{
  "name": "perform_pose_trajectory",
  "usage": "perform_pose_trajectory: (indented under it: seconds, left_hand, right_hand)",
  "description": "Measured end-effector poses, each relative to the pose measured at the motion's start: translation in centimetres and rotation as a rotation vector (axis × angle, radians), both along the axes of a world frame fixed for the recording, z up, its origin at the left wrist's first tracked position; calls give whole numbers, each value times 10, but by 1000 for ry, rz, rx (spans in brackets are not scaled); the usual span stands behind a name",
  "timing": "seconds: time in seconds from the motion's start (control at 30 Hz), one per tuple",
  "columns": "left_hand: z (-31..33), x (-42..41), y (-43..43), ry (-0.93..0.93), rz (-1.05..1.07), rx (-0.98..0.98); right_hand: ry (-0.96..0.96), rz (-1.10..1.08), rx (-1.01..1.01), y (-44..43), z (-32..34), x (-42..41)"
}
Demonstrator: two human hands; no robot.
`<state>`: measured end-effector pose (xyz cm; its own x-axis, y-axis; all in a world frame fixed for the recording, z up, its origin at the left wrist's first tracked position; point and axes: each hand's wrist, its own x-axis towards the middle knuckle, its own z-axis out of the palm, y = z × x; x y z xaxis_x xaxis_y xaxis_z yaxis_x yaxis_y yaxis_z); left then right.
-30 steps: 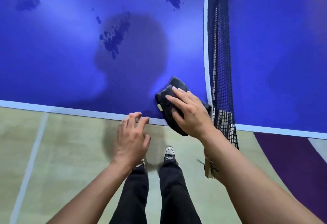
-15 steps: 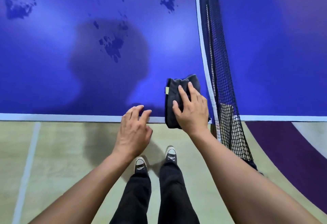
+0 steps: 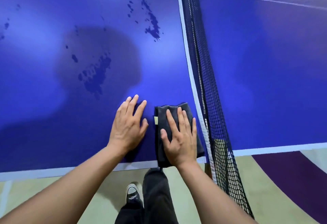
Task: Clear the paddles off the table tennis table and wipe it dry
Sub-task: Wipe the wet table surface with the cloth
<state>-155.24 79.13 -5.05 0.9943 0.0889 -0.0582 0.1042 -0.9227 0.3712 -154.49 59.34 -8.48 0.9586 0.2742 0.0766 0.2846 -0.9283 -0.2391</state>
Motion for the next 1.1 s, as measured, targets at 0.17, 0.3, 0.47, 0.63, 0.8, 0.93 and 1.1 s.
perform_pose_trajectory:
  seconds: [0.17, 0.3, 0.47, 0.63, 0.8, 0.93, 1.1]
  left_hand:
    - [-5, 90, 28, -56, 36, 55]
    - [-12, 165, 52, -78, 44, 96]
    - [-21, 210, 62, 5, 99, 138]
    - [-31, 208, 65, -31, 112, 167]
    - [-30, 218, 61, -47, 115, 180]
    - [-31, 221, 62, -42, 110, 183]
    - [-33, 223, 63, -56, 110, 188]
  right_hand:
    - [7, -47, 26, 24, -3, 86]
    - [32, -43, 5, 46, -4, 160]
    - [73, -46, -11, 79, -2, 265]
    - [98, -56, -13, 115, 1, 382]
    - [92, -98, -23, 151, 2, 495]
    - [110, -85, -39, 171, 5, 564]
    - [115, -44, -57, 175, 7, 587]
